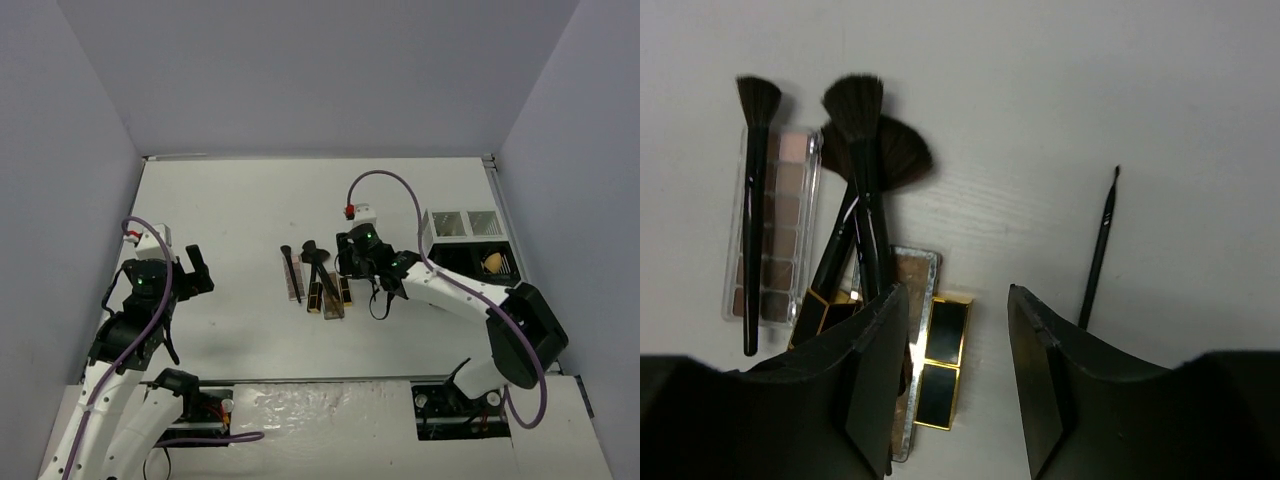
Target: Organize the makeup
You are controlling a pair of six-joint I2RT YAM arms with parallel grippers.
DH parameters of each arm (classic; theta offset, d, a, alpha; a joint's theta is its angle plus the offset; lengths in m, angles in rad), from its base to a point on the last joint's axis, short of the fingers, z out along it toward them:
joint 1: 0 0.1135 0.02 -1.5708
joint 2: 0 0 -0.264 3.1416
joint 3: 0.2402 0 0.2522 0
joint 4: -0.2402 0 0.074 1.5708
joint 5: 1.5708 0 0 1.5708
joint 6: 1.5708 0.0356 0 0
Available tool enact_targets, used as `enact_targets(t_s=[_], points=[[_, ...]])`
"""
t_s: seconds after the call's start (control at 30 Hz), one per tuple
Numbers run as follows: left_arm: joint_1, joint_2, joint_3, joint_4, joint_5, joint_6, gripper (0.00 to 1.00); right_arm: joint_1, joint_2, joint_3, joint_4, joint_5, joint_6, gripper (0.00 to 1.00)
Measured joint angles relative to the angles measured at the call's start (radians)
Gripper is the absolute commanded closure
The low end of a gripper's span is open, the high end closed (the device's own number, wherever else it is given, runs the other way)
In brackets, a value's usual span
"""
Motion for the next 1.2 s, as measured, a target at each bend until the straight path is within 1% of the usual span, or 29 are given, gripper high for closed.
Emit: enact_targets(t_s=[0.2,0.57,0.6,0.67,0.8,0.9,1.0,1.13,1.2], points=[[0.0,0.0,0.0,0.0,0.0,0.0,0.03,0.034,0.118,-0.037,0.007,-0.002,0.048,0.6],[0.0,0.0,0.0,0.0,0.0,0.0,0.03,0.048,0.171,-0.083,0.076,-0.003,0.093,0.61],[0.0,0.0,0.0,0.0,0.0,0.0,0.03,0.05,0.172,-0.086,0.083,-0.003,0.096,0.63],[0.0,0.001,0.0,0.0,0.0,0.0,0.03,0.051,0.172,-0.091,0.095,-0.002,0.1,0.7],[0.0,0.005,0.0,0.0,0.0,0.0,0.03,0.052,0.17,-0.096,0.106,0.01,0.105,0.89],[0.0,0.008,0.0,0.0,0.0,0.0,0.03,0.052,0.149,-0.103,0.077,0.044,0.097,0.98],[0.0,0.01,0.0,0.0,0.0,0.0,0.03,0.052,0.096,-0.103,0.029,0.087,0.081,1.0],[0.0,0.012,0.0,0.0,0.0,0.0,0.03,0.042,-0.018,-0.086,-0.011,0.143,0.047,1.0],[0.0,0.013,0.0,0.0,0.0,0.0,0.03,0.011,-0.075,-0.06,-0.029,0.174,0.017,1.0]])
